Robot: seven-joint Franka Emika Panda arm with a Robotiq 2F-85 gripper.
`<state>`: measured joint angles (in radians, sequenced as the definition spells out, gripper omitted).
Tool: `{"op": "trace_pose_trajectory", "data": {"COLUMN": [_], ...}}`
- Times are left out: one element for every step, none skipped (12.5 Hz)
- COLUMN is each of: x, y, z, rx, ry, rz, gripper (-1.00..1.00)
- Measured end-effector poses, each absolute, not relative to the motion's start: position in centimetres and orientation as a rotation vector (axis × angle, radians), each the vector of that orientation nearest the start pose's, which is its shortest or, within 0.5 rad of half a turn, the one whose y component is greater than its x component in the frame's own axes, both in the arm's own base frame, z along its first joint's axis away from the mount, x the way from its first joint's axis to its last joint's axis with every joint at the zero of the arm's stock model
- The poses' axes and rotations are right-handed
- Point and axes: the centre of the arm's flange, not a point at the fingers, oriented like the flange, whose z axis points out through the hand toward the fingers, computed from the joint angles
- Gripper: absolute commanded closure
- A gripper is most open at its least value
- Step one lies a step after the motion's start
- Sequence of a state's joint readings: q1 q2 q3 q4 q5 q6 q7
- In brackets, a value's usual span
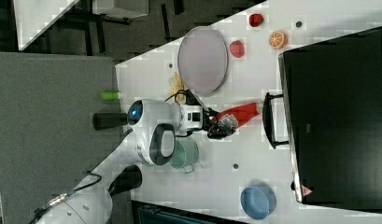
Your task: Pick Ketchup from oven and place it on table.
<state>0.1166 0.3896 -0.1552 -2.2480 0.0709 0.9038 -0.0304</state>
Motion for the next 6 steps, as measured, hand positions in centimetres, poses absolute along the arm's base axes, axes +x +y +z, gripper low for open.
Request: {"op": "trace_pose_trajectory", "data": {"x": [52.6, 52.7, 53.0, 53.0, 53.1, 53.4], "y": [-2.4, -2.2, -1.8, -1.4, -1.0, -0.8], "z": [18.1, 18.6, 19.1, 19.8, 21.1, 23.0], "rx": [-2.924, -2.920, -2.913, -2.915, -2.927, -2.931], "ry": [1.315, 1.312, 1.306, 1.295, 1.283, 1.273], "rz": [0.206, 0.199, 0.183, 0.201, 0.263, 0.289], "gripper": [-1.00, -1.00, -1.00, -1.00, -1.00, -1.00]}}
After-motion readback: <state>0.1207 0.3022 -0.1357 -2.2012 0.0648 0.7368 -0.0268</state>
